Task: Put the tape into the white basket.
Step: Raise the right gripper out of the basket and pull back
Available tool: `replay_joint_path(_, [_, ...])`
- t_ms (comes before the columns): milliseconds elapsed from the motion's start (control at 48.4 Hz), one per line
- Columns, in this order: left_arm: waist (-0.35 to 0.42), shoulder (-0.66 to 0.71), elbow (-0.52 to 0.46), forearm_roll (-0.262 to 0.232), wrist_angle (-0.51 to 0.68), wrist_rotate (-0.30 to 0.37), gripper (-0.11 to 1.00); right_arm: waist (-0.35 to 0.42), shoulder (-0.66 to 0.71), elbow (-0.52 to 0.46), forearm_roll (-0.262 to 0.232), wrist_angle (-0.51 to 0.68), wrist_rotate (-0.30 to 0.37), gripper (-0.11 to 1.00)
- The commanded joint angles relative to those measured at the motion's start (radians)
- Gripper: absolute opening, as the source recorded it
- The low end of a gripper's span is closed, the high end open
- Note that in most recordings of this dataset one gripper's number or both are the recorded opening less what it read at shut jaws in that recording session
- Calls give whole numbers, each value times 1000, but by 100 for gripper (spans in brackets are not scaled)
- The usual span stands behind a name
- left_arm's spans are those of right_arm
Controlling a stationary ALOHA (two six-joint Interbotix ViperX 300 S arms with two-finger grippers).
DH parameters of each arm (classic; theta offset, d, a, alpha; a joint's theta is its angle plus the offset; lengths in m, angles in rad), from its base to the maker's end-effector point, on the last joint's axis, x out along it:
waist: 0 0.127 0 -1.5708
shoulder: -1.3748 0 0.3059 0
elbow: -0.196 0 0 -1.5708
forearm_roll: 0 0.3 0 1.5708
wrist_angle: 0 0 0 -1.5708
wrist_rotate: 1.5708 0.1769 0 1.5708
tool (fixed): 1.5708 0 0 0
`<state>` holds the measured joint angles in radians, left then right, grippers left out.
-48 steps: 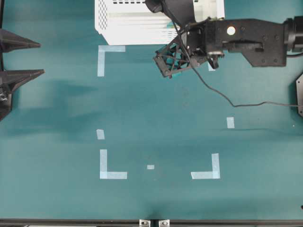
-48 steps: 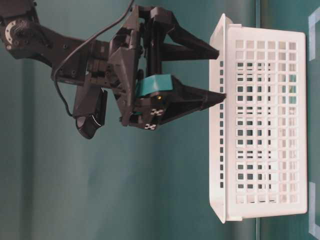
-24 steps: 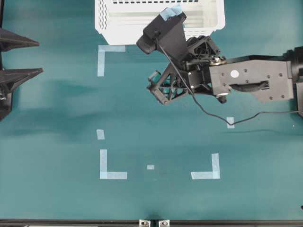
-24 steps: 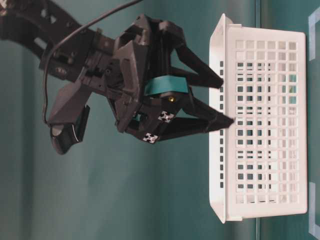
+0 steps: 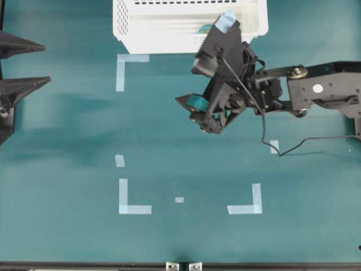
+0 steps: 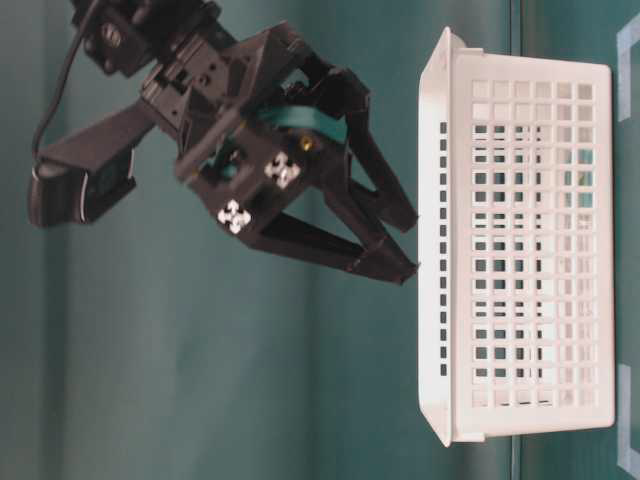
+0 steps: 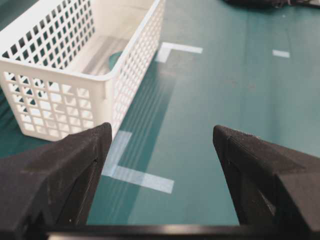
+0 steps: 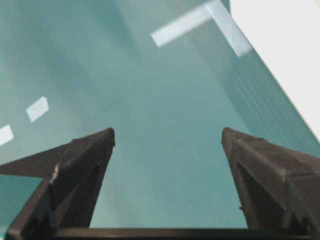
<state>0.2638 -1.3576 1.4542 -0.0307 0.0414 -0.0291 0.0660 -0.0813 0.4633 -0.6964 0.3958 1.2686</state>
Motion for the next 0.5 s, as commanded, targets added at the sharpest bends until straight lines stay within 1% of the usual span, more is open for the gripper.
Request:
replay_joint_path(0, [11, 8, -11, 2, -8, 3, 86, 3, -35, 3, -52, -49, -2, 94])
replay_joint_path(83, [15, 8, -11, 2, -8, 3, 86, 3, -40, 14, -97, -77, -2, 94])
replay_joint_path(186, [20, 8, -11, 2, -8, 3, 86, 2, -40, 20, -135, -92, -2, 94])
replay_joint_path(351, [25, 8, -11, 2, -9, 3, 86, 3, -49, 34, -178, -112, -2, 94])
replay_joint_path(475, [28, 8, -11, 2, -9, 3, 86, 3, -55, 51, -212, -190, -2, 94])
